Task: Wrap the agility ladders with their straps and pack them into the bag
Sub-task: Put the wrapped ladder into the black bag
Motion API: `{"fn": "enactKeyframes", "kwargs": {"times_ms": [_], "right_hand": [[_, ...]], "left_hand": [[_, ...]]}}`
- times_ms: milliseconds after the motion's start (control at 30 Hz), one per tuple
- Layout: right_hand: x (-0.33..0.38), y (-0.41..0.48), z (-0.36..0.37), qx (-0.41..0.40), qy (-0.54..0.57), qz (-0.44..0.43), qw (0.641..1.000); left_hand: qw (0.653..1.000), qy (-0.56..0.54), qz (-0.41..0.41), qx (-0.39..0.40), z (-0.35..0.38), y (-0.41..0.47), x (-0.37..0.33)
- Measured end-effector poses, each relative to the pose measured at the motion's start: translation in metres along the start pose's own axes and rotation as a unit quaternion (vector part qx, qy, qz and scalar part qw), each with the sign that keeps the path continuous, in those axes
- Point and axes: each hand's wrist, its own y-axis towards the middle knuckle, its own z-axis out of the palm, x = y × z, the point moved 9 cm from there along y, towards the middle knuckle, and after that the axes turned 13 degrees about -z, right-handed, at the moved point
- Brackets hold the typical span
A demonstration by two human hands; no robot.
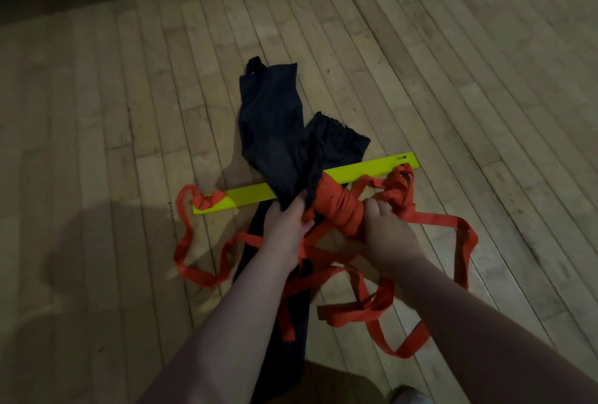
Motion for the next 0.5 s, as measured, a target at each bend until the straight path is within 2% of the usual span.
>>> {"fn": "enactKeyframes", "kwargs": {"times_ms": [133,200,300,367,433,500], "right_hand": [[0.015,0.011,-0.004,-0.030,0.016,0.016,0.999],[0.020,0.015,-0.008,-0.038,0.004,0.019,0.999],[0.026,0.021,-0.015,-0.058,0.009,0.016,0.998],[0.026,0.024,-0.019,-0.081,0.020,0.021,0.996],[0.025,0.026,-0.022,-0.094,0.040,0.032,0.994],[0.025,0.026,-0.020,-0.090,0.055,0.039,0.994]], "left_hand": [[0.999,0.015,-0.029,-0.027,-0.004,-0.001,0.016],[0.994,0.101,-0.013,-0.037,-0.004,-0.002,0.022],[0.976,0.215,0.008,0.014,0.009,-0.015,0.036],[0.959,0.279,-0.003,0.045,0.014,-0.018,0.058],[0.948,0.317,-0.023,0.036,0.007,-0.014,0.078],[0.901,0.433,0.022,0.008,-0.001,-0.014,0.081]]}}
